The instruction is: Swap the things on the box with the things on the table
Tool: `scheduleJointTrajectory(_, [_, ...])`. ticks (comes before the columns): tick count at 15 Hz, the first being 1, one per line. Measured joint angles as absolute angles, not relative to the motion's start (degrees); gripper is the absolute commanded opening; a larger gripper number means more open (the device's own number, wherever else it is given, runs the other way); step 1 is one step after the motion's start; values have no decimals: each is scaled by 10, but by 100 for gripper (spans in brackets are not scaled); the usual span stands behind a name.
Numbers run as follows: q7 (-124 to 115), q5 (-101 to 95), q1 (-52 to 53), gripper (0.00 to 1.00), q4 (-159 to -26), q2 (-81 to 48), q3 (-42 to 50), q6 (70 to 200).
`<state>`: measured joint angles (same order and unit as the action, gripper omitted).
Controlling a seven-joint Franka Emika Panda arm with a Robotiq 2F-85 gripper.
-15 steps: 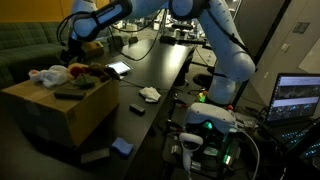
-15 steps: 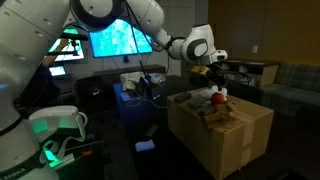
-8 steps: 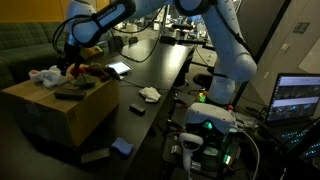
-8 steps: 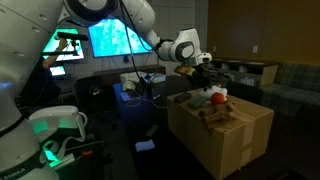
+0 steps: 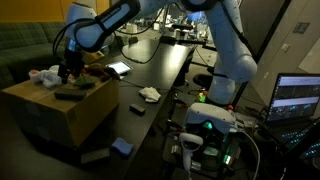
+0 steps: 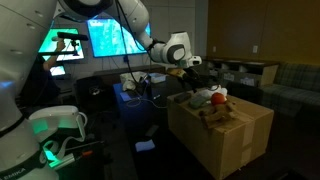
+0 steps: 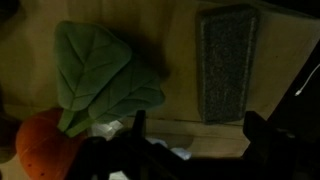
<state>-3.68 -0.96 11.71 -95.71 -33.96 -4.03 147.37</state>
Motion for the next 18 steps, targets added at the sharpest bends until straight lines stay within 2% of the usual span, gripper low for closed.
scheduleJointTrajectory(18, [16, -10, 115, 100, -1046, -324, -65, 1520])
